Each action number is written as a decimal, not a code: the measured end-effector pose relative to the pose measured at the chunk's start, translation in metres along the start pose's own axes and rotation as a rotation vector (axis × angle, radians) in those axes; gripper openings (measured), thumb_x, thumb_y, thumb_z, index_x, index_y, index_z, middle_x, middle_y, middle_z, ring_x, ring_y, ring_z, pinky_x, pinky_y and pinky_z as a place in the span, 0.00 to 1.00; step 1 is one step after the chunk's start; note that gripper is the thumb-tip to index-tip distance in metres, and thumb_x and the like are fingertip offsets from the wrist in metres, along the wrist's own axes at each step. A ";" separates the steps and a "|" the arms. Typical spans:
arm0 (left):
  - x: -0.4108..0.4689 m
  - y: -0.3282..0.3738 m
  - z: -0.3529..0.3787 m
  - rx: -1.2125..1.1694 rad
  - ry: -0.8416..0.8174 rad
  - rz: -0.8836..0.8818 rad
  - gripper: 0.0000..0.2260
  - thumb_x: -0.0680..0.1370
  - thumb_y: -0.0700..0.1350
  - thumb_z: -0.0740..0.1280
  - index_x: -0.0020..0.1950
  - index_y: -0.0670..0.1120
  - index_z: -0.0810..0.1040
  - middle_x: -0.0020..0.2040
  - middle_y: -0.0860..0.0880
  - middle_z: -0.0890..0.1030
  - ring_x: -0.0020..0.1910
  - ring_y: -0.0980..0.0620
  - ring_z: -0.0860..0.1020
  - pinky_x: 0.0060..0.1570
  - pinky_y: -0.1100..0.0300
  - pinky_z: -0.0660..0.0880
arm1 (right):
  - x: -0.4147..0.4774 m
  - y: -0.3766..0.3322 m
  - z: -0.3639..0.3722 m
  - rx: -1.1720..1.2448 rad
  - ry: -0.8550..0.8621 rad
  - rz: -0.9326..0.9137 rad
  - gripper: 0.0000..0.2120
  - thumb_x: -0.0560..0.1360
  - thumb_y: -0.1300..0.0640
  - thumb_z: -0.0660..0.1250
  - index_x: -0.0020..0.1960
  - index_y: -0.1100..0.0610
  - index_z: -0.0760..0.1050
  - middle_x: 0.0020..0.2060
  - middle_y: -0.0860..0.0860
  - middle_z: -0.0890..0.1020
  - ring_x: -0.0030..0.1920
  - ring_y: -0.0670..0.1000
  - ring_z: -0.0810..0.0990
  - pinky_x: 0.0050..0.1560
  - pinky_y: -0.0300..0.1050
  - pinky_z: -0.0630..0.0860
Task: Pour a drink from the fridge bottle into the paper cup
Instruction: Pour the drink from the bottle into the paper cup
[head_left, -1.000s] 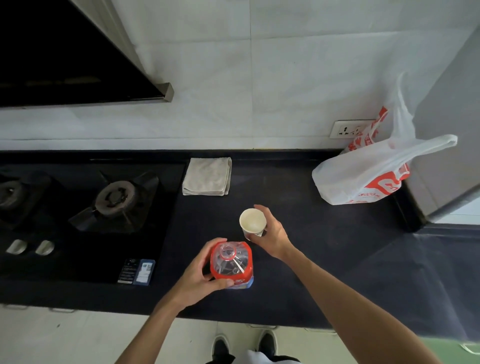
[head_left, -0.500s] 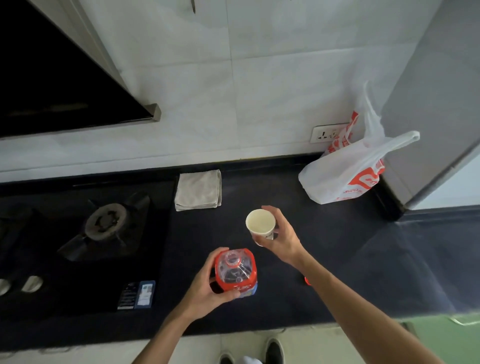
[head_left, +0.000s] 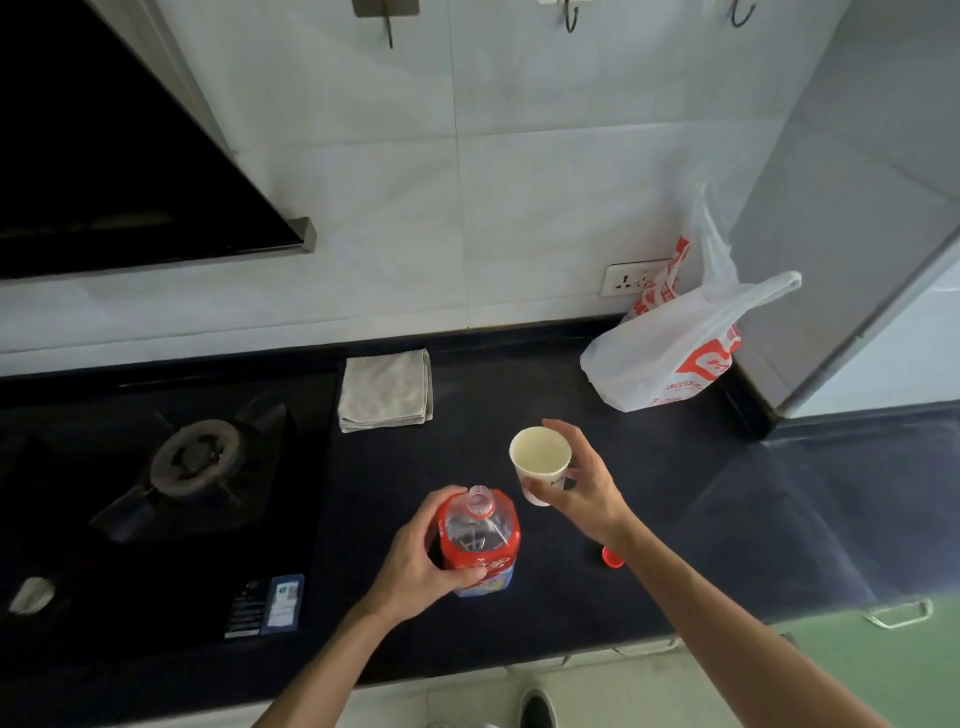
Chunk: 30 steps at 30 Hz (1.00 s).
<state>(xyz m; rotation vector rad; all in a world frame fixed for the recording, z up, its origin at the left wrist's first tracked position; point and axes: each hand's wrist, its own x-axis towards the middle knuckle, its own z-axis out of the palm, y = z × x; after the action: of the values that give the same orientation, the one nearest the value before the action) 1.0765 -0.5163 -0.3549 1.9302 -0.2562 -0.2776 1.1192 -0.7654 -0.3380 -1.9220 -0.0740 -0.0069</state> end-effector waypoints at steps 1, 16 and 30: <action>0.004 0.002 -0.001 0.004 0.007 0.009 0.37 0.63 0.48 0.82 0.66 0.63 0.69 0.62 0.62 0.76 0.65 0.54 0.77 0.59 0.52 0.79 | 0.000 -0.002 -0.003 -0.001 0.001 -0.007 0.32 0.69 0.53 0.78 0.68 0.47 0.67 0.56 0.40 0.77 0.57 0.42 0.78 0.51 0.34 0.77; 0.078 0.099 -0.079 0.168 0.064 0.193 0.36 0.63 0.47 0.84 0.66 0.59 0.72 0.60 0.59 0.79 0.60 0.60 0.79 0.55 0.57 0.81 | 0.056 -0.078 -0.052 -0.002 -0.083 -0.096 0.34 0.71 0.57 0.77 0.72 0.49 0.65 0.58 0.43 0.76 0.57 0.36 0.76 0.51 0.30 0.76; 0.124 0.245 -0.168 0.431 -0.001 0.315 0.40 0.59 0.56 0.83 0.69 0.61 0.72 0.62 0.58 0.80 0.59 0.57 0.80 0.56 0.53 0.81 | 0.109 -0.202 -0.105 0.014 -0.110 -0.255 0.29 0.71 0.57 0.77 0.67 0.49 0.69 0.58 0.47 0.78 0.57 0.46 0.79 0.52 0.35 0.76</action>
<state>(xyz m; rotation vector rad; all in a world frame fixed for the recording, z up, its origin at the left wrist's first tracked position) 1.2353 -0.4953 -0.0754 2.2719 -0.6567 -0.0107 1.2201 -0.7892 -0.1076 -1.8870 -0.3914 -0.0714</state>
